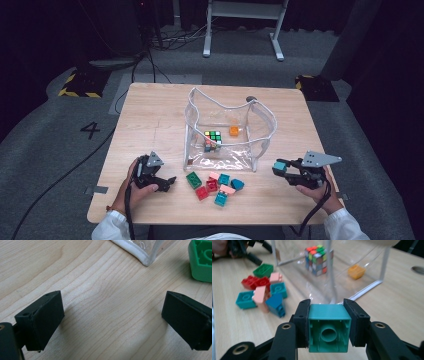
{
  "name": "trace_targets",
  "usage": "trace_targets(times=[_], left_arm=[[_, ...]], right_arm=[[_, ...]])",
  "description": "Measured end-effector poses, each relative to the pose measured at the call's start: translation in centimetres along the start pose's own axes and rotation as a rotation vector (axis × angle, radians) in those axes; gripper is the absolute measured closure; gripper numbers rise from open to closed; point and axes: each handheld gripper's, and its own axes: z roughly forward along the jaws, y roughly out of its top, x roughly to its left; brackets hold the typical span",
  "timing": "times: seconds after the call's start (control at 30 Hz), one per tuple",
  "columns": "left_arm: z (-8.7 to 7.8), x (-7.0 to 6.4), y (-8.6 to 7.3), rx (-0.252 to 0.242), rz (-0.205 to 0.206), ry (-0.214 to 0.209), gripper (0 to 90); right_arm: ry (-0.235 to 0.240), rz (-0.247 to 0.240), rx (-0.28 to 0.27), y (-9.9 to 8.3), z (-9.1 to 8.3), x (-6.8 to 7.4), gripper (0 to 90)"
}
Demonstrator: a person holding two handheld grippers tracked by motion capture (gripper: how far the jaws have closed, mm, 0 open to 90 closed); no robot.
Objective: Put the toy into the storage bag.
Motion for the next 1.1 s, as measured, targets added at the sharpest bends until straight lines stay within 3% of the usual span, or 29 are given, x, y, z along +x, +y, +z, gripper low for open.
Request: trace_targets(times=[0.27,0.5,0.83,1.1], left_arm=[[0.0,0.0,0.0,-0.002,0.002,0.006,4.3],[0.0,0.0,0.0,-0.002,0.003,0.006,4.3],[0.0,0.0,0.0,-0.002,0.002,0.006,4.3],[0.0,0.0,0.0,-0.002,0.003,0.006,4.3]], right_arm=[[-0.052,-0.027,-0.071,4.0,-1.6,-2.4,59.0],[-0.073,-0.059,-0.089,7.7,-2.4,-4.0,59.1],[-0.045,-0.104,-0.105,12.1,-2.1,-5.2,59.1],[0.002,-0.13,-0.09,14.9,-0.6,-5.9,59.1]])
